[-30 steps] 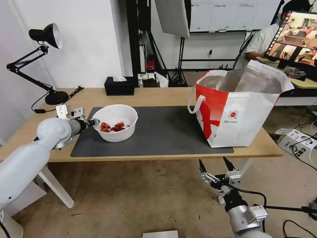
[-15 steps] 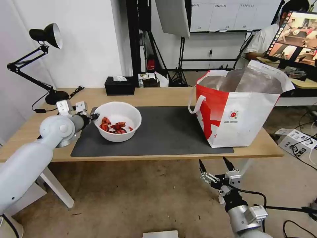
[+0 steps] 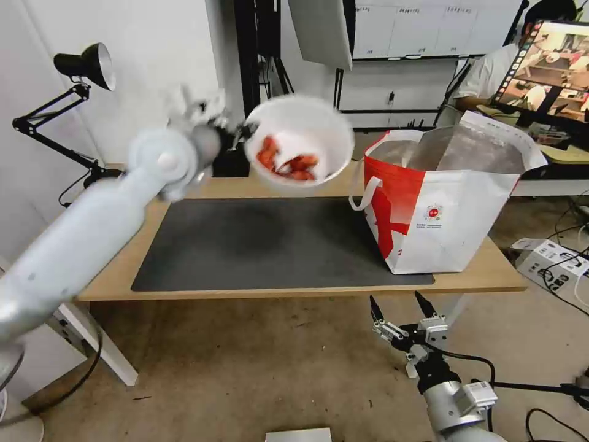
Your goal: Pick up the trash from the table and place it into the takeout bag.
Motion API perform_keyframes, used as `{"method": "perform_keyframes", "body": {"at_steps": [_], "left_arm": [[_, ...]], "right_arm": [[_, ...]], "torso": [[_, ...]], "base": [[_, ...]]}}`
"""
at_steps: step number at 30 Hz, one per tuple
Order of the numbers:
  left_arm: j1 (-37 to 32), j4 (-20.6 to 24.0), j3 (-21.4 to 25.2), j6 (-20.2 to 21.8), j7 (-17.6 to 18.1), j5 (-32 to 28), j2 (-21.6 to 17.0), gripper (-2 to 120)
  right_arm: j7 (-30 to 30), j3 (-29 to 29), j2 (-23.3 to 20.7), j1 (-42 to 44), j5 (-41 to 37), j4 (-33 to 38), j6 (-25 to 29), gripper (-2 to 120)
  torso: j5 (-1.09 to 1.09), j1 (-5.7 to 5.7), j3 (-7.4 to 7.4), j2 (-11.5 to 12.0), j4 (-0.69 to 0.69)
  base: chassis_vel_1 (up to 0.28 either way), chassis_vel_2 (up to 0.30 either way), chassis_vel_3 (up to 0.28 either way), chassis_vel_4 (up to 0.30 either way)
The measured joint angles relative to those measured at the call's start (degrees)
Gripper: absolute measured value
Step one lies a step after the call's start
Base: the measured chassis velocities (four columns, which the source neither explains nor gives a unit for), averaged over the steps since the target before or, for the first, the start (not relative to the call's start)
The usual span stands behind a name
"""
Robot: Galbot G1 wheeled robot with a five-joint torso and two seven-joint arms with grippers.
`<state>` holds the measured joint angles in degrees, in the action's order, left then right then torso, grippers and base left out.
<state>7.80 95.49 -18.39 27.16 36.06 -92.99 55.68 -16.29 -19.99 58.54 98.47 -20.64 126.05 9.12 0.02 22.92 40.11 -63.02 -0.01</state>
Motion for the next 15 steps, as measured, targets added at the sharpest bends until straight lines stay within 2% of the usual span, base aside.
{"method": "perform_keyframes", "body": {"at_steps": [1, 4, 5, 7, 8, 9, 12, 13, 15], "left_arm": [[0.0, 0.0, 0.0, 0.0, 0.0, 0.0, 0.0, 0], [5.8, -5.0, -3.6, -0.7, 0.7, -0.6, 5.9, 0], [5.8, -5.0, -3.6, -0.7, 0.7, -0.6, 5.9, 0], [8.1, -8.6, -5.0, -1.6, 2.1, -0.6, 10.5, 0], [8.1, -8.6, -5.0, -1.6, 2.1, -0.6, 10.5, 0], [8.7, -10.4, -5.5, -2.2, 3.2, -0.3, 12.7, 0], [9.0, -15.1, -7.2, -5.5, 4.8, 4.2, 19.5, 0], [9.0, -15.1, -7.2, -5.5, 4.8, 4.2, 19.5, 0], [8.7, -18.0, -8.2, -8.1, 5.3, 8.5, 23.4, 0]], "right_arm": [[0.0, 0.0, 0.0, 0.0, 0.0, 0.0, 0.0, 100], [0.0, 0.0, 0.0, 0.0, 0.0, 0.0, 0.0, 100], [0.0, 0.0, 0.0, 0.0, 0.0, 0.0, 0.0, 100], [0.0, 0.0, 0.0, 0.0, 0.0, 0.0, 0.0, 100], [0.0, 0.0, 0.0, 0.0, 0.0, 0.0, 0.0, 100], [0.0, 0.0, 0.0, 0.0, 0.0, 0.0, 0.0, 100], [0.0, 0.0, 0.0, 0.0, 0.0, 0.0, 0.0, 100], [0.0, 0.0, 0.0, 0.0, 0.0, 0.0, 0.0, 100], [0.0, 0.0, 0.0, 0.0, 0.0, 0.0, 0.0, 100]], "torso": [[0.00, 0.00, 0.00, 0.0, 0.00], [0.00, 0.00, 0.00, 0.0, 0.00], [0.00, 0.00, 0.00, 0.0, 0.00], [0.01, 0.00, 0.00, 0.0, -0.01], [0.01, 0.00, 0.00, 0.0, -0.01], [0.00, 0.00, 0.00, 0.0, 0.00], [-0.01, 0.00, 0.00, 0.0, 0.00], [-0.01, 0.00, 0.00, 0.0, 0.00], [0.01, 0.00, 0.00, 0.0, -0.01]], "base": [[0.000, 0.000, 0.000, 0.000], [0.000, 0.000, 0.000, 0.000], [0.000, 0.000, 0.000, 0.000], [0.000, 0.000, 0.000, 0.000], [0.000, 0.000, 0.000, 0.000], [0.000, 0.000, 0.000, 0.000], [0.000, 0.000, 0.000, 0.000], [0.000, 0.000, 0.000, 0.000], [0.000, 0.000, 0.000, 0.000]]}}
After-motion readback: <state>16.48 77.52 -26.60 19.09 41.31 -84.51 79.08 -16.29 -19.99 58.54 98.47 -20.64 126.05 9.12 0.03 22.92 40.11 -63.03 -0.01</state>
